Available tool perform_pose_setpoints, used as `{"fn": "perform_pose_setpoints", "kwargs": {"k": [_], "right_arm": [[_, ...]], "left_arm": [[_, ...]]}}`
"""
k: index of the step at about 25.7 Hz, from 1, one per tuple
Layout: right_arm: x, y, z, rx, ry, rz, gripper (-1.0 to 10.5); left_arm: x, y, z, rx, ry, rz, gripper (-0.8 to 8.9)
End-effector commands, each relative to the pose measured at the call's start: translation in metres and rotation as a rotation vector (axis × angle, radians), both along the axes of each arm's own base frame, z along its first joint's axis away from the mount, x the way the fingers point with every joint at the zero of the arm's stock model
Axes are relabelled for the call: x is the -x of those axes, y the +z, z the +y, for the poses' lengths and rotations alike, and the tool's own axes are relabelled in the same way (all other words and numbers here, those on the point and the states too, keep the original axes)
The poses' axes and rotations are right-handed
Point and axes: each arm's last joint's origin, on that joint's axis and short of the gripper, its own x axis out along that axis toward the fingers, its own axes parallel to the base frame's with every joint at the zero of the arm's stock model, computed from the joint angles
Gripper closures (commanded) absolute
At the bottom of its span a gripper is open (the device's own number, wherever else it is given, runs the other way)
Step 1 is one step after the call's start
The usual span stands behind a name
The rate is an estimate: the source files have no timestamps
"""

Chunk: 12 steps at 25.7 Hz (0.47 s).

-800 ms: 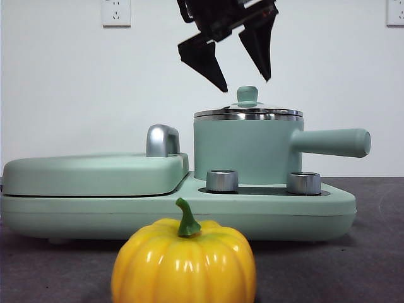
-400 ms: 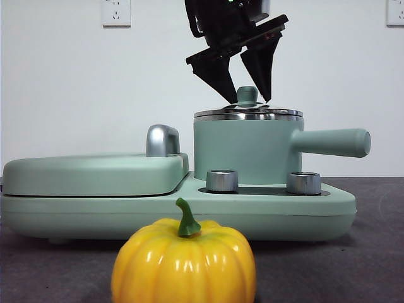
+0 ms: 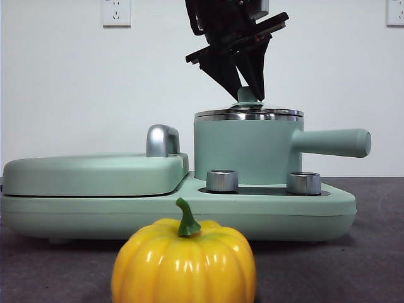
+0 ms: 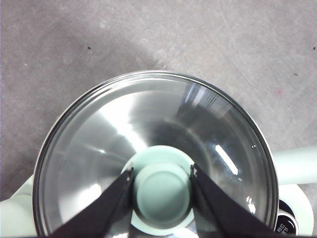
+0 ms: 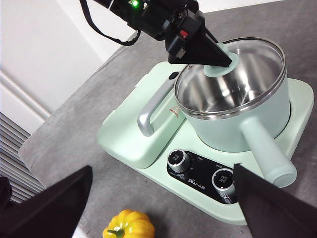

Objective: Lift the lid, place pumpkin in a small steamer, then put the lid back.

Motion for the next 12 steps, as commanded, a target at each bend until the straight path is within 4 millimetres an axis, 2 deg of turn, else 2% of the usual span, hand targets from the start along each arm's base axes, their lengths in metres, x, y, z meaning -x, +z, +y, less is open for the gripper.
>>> {"fn": "perform_pose_setpoints", "kwargs": {"k": [1, 8, 12], "right_arm": [[0.001, 0.005, 0.000, 0.001, 0.005, -0.024, 5.0], [0.001, 0.005, 0.000, 0.001, 0.005, -0.024, 5.0], [0.001, 0.005, 0.000, 0.001, 0.004, -0.024, 5.0]], "left_arm": [[-0.001, -0.009, -0.007, -0.018, -0.008, 0.024, 8.00], [-0.003, -0.005, -0.005, -0.007, -0.004, 0.011, 8.03], [-0.003, 0.009, 0.002, 0.018, 0.008, -0.017, 8.03]]}}
